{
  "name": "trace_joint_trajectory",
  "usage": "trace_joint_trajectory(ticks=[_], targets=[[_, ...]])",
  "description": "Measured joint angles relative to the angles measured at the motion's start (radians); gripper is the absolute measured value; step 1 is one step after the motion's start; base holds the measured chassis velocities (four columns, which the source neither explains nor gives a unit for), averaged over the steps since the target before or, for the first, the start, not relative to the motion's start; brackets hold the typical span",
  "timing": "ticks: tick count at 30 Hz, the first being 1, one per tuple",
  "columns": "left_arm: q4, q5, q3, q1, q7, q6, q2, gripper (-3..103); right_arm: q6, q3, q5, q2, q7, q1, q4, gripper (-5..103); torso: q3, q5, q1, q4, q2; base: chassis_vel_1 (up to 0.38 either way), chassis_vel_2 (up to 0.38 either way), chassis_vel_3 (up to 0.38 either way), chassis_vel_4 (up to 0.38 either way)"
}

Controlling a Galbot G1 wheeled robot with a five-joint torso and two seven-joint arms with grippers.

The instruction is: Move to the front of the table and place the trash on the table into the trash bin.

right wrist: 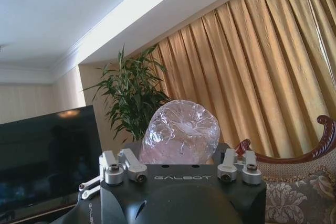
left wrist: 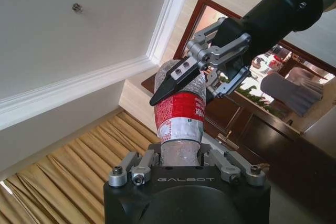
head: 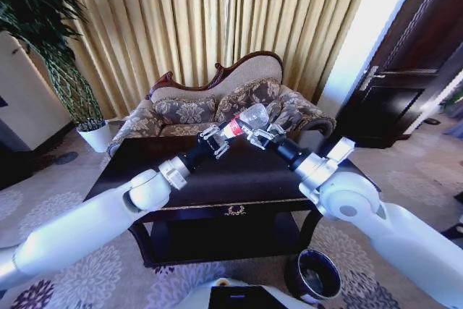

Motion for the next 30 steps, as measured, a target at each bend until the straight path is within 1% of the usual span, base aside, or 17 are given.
trace_joint_trajectory(ticks=[2, 3, 9, 10, 13, 16, 17, 18, 19, 20, 21, 22, 23, 24, 27, 29, 30], targets=[[0.002, 0.000, 0.012, -0.003, -0.004, 0.000, -0.003, 32, 0.000, 0.003, 0.001, -0.001, 0.000, -0.001, 0.000, 63, 0.000, 0.0000, 0.000, 0.0000, 0.000, 0.000, 0.000, 0.000, 0.000], [0.002, 0.000, 0.012, -0.003, -0.004, 0.000, -0.003, 32, 0.000, 0.003, 0.001, -0.001, 0.000, -0.001, 0.000, 63, 0.000, 0.0000, 0.000, 0.0000, 0.000, 0.000, 0.000, 0.000, 0.000], [0.011, -0.001, 0.053, -0.027, -0.008, -0.001, -0.020, 32, 0.001, 0.011, 0.001, -0.002, 0.003, -0.007, 0.001, 47, 0.000, 0.0000, 0.000, -0.0001, 0.000, 0.000, 0.000, 0.000, 0.000], [0.013, -0.002, 0.056, -0.030, -0.008, -0.001, -0.022, 32, 0.001, 0.012, 0.001, -0.002, 0.003, -0.007, 0.001, 47, 0.000, 0.0001, 0.000, -0.0001, 0.000, 0.000, 0.000, 0.000, 0.000], [0.012, -0.016, 0.062, -0.034, -0.012, 0.003, -0.025, 32, 0.001, 0.015, 0.001, -0.002, 0.004, -0.010, 0.001, 39, 0.000, 0.0000, 0.000, 0.0000, 0.000, 0.000, 0.000, 0.000, 0.000], [0.005, -0.026, 0.064, -0.032, -0.018, 0.012, -0.025, 32, 0.001, 0.019, 0.000, -0.003, 0.003, -0.014, 0.001, 38, 0.000, 0.0001, 0.000, 0.0000, 0.000, 0.000, 0.000, 0.000, 0.000], [0.000, -0.038, 0.066, -0.029, -0.027, 0.018, -0.026, 30, 0.001, 0.024, 0.000, -0.004, 0.001, -0.019, 0.002, 37, 0.000, 0.0001, 0.000, 0.0000, 0.000, 0.000, 0.000, 0.000, 0.000], [0.003, -0.037, 0.066, -0.026, -0.031, 0.005, -0.027, 34, 0.001, 0.031, 0.000, -0.005, -0.001, -0.025, 0.003, 37, 0.000, 0.0001, 0.000, 0.0000, 0.000, 0.000, 0.000, 0.000, 0.000], [0.003, -0.037, 0.066, -0.026, -0.031, 0.005, -0.027, 34, 0.001, 0.031, 0.000, -0.005, -0.001, -0.025, 0.003, 37, 0.000, 0.0001, 0.000, 0.0000, 0.000, 0.000, 0.000, 0.000, 0.000], [0.009, -0.028, 0.066, -0.025, -0.031, -0.009, -0.028, 40, 0.002, 0.035, -0.001, -0.005, -0.005, -0.028, 0.002, 37, 0.000, 0.0001, 0.000, 0.0000, 0.000, 0.000, 0.000, 0.000, 0.000], [0.016, -0.015, 0.066, -0.025, -0.029, -0.023, -0.030, 40, 0.003, 0.041, -0.003, -0.004, -0.013, -0.034, -0.001, 36, 0.000, 0.0001, 0.000, 0.0000, 0.000, 0.000, 0.000, 0.000, 0.000], [0.024, -0.003, 0.066, -0.026, -0.026, -0.038, -0.031, 46, 0.006, 0.047, -0.010, -0.002, -0.021, -0.041, -0.006, 33, 0.000, 0.0001, 0.000, -0.0001, 0.000, 0.000, 0.000, 0.000, 0.000], [0.024, -0.003, 0.066, -0.026, -0.026, -0.038, -0.031, 46, 0.006, 0.047, -0.010, -0.002, -0.021, -0.041, -0.006, 33, 0.000, 0.0001, 0.000, -0.0001, 0.000, 0.000, 0.000, 0.000, 0.000], [0.025, 0.000, 0.064, -0.028, -0.022, -0.041, -0.031, 52, 0.007, 0.050, -0.013, -0.001, -0.023, -0.044, -0.008, 33, 0.000, 0.0000, 0.000, -0.0001, 0.000, 0.000, 0.000, 0.000, 0.000], [0.023, 0.004, 0.046, -0.040, 0.031, -0.051, -0.029, 68, 0.009, 0.060, -0.020, 0.001, -0.023, -0.051, -0.019, 27, 0.000, 0.0000, 0.000, 0.0000, 0.000, 0.000, 0.000, 0.000, 0.000], [0.021, 0.004, 0.046, -0.045, 0.038, -0.057, -0.029, 68, 0.009, 0.062, -0.022, 0.002, -0.023, -0.052, -0.023, 27, 0.000, 0.0002, 0.000, 0.0000, 0.000, 0.000, 0.000, 0.000, 0.000], [0.022, 0.000, 0.046, -0.051, 0.042, -0.058, -0.028, 74, 0.009, 0.066, -0.023, 0.002, -0.023, -0.051, -0.027, 27, 0.000, 0.0000, 0.000, -0.0001, 0.000, 0.000, 0.000, 0.000, 0.000]])
